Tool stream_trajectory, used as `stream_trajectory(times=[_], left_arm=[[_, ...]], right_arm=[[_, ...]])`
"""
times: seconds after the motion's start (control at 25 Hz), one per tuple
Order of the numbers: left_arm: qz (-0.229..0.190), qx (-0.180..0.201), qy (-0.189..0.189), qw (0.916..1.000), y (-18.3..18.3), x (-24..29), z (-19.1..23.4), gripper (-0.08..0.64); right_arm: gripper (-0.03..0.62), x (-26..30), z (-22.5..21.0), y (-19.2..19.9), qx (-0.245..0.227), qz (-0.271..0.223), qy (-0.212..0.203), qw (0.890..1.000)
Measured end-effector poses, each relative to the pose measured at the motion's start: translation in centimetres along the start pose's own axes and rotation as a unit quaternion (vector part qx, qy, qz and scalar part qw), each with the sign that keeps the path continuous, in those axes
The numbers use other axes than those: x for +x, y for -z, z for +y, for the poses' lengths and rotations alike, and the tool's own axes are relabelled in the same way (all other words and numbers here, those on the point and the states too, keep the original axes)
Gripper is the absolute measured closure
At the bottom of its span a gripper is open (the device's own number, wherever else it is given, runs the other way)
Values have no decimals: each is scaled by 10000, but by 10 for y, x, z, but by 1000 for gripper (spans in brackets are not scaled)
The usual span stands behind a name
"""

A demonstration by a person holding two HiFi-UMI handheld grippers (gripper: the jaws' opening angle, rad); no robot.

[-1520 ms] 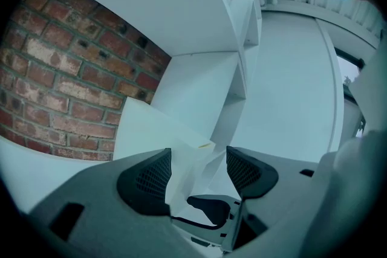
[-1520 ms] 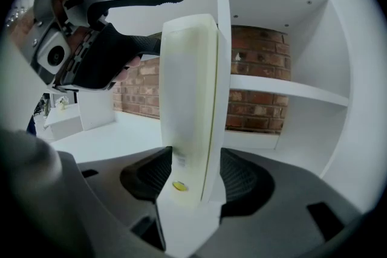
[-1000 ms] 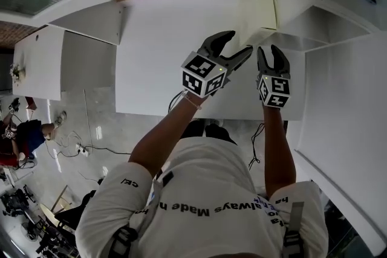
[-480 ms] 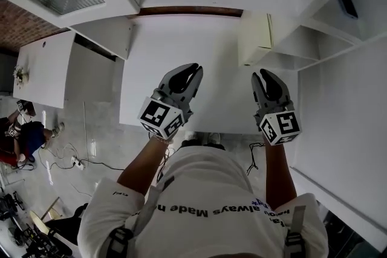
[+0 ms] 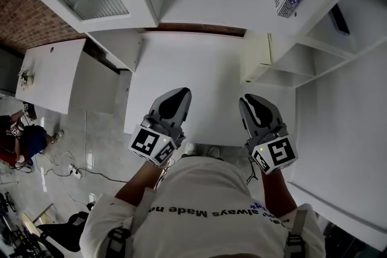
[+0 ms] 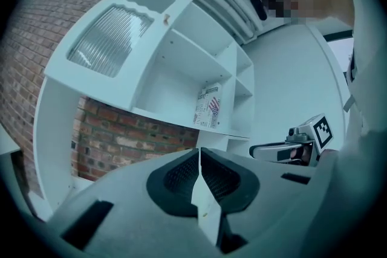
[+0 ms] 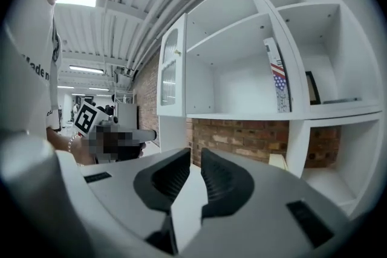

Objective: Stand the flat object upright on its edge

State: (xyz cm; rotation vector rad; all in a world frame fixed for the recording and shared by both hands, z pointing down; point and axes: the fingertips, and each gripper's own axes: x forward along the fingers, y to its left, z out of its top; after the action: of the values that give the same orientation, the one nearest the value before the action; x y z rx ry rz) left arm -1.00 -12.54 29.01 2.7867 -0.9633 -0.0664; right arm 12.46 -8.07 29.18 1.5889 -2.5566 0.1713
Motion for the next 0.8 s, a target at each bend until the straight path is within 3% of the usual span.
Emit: stream_trajectory(times=[0.8], left_arm=[[-278, -112, 156, 9994, -41, -25, -17, 541]], right_arm=[[551, -17, 24, -49, -143, -269, 159, 9994]])
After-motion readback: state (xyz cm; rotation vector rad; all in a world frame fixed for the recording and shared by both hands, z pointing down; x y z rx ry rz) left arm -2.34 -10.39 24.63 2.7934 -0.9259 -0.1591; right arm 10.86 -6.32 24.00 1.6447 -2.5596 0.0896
